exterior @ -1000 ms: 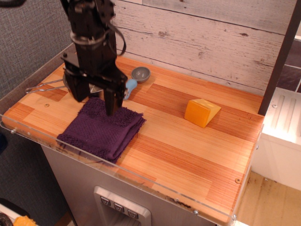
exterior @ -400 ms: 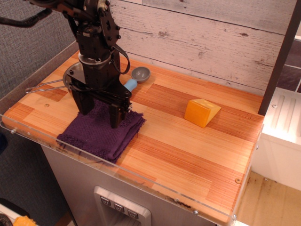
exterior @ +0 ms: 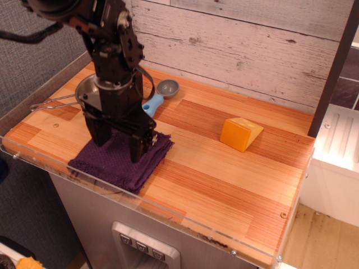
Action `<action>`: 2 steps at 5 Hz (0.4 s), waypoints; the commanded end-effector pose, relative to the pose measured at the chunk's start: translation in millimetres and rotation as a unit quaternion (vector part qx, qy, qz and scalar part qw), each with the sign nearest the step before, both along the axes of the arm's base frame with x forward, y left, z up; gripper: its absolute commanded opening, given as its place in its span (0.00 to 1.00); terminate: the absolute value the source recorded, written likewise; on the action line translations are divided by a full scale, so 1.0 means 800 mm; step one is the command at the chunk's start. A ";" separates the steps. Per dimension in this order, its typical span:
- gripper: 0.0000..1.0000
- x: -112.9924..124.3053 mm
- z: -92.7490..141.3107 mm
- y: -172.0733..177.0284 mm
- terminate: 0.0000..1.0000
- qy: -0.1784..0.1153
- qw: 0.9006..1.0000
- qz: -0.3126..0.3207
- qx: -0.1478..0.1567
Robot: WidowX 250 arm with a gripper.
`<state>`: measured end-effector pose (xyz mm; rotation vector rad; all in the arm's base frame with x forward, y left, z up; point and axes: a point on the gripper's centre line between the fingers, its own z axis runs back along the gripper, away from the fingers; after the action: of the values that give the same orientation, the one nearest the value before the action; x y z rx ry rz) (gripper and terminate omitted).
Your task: Move violet cloth from right to center
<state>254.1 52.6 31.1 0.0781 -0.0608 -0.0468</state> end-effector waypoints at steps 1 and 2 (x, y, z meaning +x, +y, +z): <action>1.00 -0.014 -0.015 -0.001 0.00 0.009 1.000 -0.004 -0.001; 1.00 -0.023 -0.034 0.003 0.00 0.031 0.999 0.005 -0.011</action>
<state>240.0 54.0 9.3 0.0547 -0.0136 -0.0360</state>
